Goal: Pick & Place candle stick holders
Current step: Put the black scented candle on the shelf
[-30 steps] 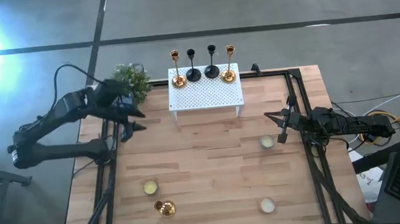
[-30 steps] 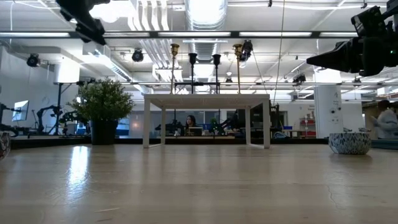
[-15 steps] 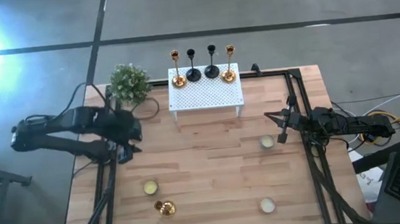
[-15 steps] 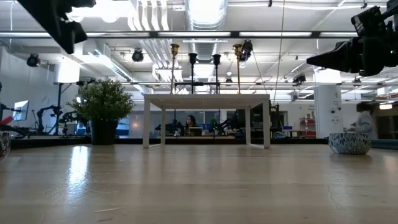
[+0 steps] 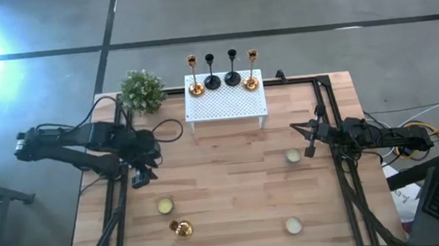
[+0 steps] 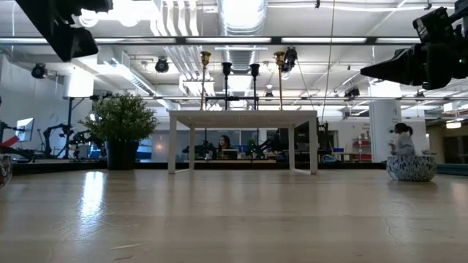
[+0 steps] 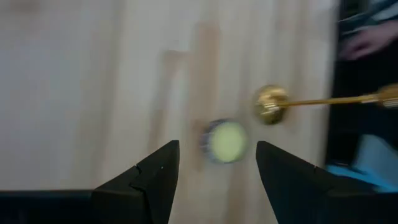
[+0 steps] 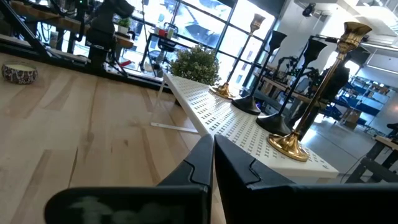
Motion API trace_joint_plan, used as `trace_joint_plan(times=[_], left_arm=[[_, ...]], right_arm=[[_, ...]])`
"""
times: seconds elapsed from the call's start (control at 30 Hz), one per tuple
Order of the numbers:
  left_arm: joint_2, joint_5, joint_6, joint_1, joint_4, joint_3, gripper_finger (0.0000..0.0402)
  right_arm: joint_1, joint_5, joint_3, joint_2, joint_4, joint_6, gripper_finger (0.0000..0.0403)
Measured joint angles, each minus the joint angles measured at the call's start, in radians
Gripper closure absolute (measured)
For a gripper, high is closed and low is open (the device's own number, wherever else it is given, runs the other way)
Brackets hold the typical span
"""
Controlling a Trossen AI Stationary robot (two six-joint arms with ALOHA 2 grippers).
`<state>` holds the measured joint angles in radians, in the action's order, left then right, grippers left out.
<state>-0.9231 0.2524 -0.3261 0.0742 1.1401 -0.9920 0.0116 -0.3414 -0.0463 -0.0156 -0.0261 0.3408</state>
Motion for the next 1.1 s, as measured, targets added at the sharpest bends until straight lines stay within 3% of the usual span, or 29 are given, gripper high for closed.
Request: trace_joint_plan(times=[0.47,0.77,0.97,1.1], left_arm=[[-0.065,0.212,-0.140,0.001,-0.188,0.000,0.0183],[-0.083,0.199,-0.235,0.015,-0.168,0.000,0.0157],[-0.118,0.190,-0.271,0.116,-0.113,0.000,0.0130],[-0.153,0.044,-0.348,0.239,-0.100,0.000,0.0136]], right_arm=[[0.000,0.000,0.000,0.000,0.000,0.000,0.0394],[0.000,0.000,0.000,0.000,0.000,0.000,0.0394],[0.000,0.000,0.000,0.000,0.000,0.000,0.0394],[0.000,0.000,0.000,0.000,0.000,0.000,0.0394]])
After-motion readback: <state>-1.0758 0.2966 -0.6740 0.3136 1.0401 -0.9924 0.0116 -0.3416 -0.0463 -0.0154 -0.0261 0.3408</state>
